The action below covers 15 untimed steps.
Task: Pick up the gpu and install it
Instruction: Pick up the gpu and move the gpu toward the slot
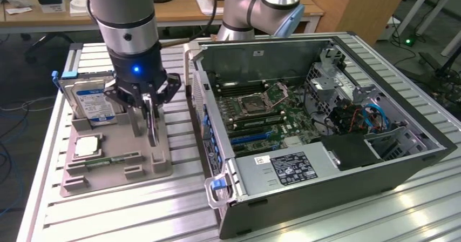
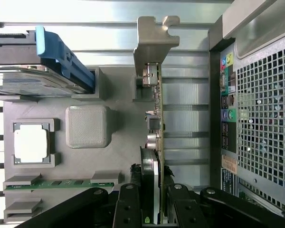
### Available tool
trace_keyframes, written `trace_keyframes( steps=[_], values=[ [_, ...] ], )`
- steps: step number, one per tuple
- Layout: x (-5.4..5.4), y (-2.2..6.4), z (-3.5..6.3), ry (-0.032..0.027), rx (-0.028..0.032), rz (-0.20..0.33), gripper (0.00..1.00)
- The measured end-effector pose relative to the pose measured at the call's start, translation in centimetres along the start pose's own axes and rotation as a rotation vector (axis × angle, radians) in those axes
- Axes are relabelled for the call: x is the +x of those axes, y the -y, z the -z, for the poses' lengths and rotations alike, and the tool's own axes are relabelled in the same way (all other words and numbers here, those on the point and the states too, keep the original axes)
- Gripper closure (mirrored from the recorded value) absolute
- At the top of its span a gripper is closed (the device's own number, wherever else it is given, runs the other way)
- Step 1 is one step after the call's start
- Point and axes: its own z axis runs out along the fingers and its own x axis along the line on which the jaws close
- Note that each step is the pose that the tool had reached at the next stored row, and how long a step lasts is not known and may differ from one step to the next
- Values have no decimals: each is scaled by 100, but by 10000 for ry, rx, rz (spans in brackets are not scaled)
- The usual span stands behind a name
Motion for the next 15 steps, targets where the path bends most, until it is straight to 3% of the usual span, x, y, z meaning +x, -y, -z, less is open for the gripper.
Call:
trace_keyframes(
  steps=[7, 15],
  values=[
    [-2, -5, 58, -3, -113, -3, 73],
    [-3, -8, 106, -4, -172, -5, 73]
  ],
)
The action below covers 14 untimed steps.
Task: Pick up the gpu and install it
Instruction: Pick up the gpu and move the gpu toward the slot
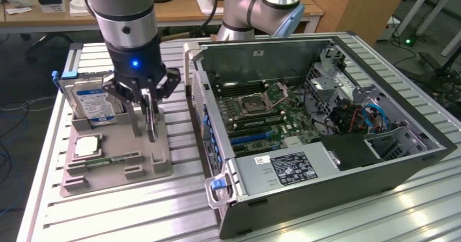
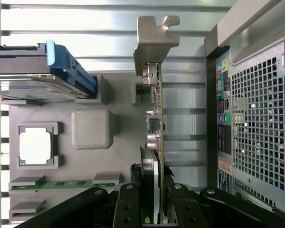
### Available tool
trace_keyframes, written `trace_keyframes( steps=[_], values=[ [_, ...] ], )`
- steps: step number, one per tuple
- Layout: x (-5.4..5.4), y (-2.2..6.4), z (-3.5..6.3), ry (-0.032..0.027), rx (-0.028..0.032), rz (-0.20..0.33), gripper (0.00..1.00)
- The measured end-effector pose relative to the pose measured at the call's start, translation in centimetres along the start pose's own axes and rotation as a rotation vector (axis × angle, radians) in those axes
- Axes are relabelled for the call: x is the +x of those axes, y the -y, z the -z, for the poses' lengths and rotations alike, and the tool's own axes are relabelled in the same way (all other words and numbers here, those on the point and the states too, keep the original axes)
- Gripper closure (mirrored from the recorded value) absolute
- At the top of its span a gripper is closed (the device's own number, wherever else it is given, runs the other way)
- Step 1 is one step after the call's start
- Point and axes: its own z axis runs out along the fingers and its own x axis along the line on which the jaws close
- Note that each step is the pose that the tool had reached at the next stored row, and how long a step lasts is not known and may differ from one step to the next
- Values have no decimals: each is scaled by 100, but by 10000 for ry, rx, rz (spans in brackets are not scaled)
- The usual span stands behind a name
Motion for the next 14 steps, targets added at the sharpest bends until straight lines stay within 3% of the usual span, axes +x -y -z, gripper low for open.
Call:
trace_keyframes(
  steps=[14],
  values=[
    [-3, -10, 103, -1, -24, 0, 73]
  ],
)
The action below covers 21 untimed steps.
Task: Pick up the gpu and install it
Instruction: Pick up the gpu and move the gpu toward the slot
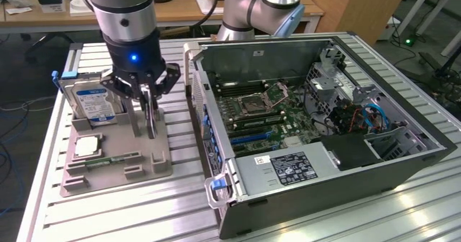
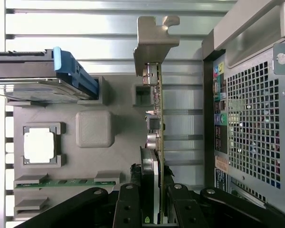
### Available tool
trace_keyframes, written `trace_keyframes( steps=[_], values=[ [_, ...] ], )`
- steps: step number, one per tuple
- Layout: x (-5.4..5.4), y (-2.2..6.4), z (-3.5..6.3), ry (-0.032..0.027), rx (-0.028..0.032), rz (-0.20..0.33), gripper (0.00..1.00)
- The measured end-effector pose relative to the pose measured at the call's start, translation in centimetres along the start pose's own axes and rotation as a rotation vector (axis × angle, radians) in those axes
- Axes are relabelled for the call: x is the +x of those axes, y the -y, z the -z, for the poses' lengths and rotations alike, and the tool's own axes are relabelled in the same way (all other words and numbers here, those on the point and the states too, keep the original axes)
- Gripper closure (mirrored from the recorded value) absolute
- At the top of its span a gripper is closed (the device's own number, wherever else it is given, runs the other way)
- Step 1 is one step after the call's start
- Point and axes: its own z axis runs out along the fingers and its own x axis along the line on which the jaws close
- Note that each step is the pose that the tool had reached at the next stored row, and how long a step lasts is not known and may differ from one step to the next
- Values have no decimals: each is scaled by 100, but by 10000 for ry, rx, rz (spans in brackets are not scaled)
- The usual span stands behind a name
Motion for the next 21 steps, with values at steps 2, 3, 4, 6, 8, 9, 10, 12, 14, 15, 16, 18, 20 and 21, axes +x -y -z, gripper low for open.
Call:
trace_keyframes(
  steps=[2, 3, 4, 6, 8, 9, 10, 12, 14, 15, 16, 18, 20, 21],
  values=[
    [0, -1, 16, 0, -5, -1, 73],
    [-1, -2, 24, -1, -6, -1, 73],
    [-1, -3, 32, 0, -6, -1, 73],
    [-1, -4, 46, 0, -8, -1, 73],
    [-2, -5, 59, 0, -8, 0, 73],
    [-2, -6, 65, 0, -9, 0, 73],
    [-2, -7, 71, -1, -9, -1, 73],
    [-2, -8, 84, -1, -9, -1, 73],
    [-3, -10, 101, 0, -10, -1, 73],
    [-3, -10, 107, 0, -9, -1, 73],
    [-3, -11, 113, 0, -9, -1, 73],
    [-4, -12, 127, 0, -9, -1, 73],
    [-4, -13, 139, 0, -10, -1, 73],
    [-4, -14, 146, -1, -10, 0, 73]
  ],
)
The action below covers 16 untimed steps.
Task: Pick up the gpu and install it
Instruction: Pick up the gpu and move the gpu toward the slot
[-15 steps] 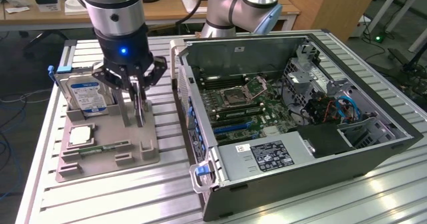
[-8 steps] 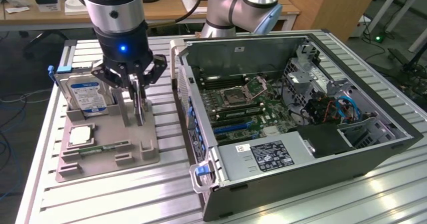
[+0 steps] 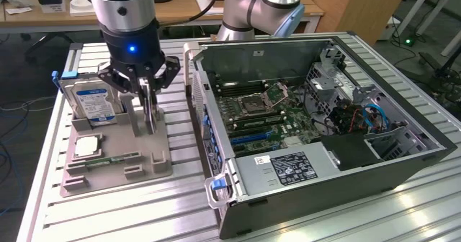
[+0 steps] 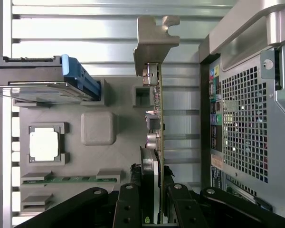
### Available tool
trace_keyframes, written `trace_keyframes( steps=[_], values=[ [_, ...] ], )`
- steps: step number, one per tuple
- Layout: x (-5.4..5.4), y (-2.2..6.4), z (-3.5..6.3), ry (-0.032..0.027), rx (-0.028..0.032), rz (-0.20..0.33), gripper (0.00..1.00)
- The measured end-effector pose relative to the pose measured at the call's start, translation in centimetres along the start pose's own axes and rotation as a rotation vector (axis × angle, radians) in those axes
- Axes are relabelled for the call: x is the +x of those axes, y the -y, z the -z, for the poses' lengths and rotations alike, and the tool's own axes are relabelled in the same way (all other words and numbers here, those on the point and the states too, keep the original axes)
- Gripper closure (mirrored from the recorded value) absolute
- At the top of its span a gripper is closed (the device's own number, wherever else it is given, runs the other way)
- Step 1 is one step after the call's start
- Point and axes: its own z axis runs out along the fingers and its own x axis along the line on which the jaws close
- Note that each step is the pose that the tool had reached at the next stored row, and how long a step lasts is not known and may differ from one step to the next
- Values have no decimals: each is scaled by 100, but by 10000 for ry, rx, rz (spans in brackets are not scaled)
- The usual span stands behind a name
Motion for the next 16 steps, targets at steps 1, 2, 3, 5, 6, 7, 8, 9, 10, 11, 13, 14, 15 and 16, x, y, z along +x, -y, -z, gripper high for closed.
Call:
trace_keyframes(
  steps=[1, 2, 3, 5, 6, 7, 8, 9, 10, 11, 13, 14, 15, 16],
  values=[
    [0, -1, 6, 0, -1, -1, 73],
    [0, -1, 12, 1, -2, 0, 73],
    [0, -2, 19, 0, -2, 0, 73],
    [-1, -3, 30, 1, -4, 0, 73],
    [-1, -4, 37, 1, -5, 0, 73],
    [-1, -4, 43, 0, -6, -1, 73],
    [-1, -5, 50, 0, -7, -1, 73],
    [-1, -6, 56, 0, -7, -1, 73],
    [-1, -6, 62, 0, -8, -1, 73],
    [-2, -7, 67, 0, -9, 0, 73],
    [-2, -8, 78, 0, -10, -1, 73],
    [-2, -8, 83, 1, -11, 0, 73],
    [-2, -9, 88, 0, -10, 0, 73],
    [-2, -9, 92, 0, -11, -1, 73]
  ],
)
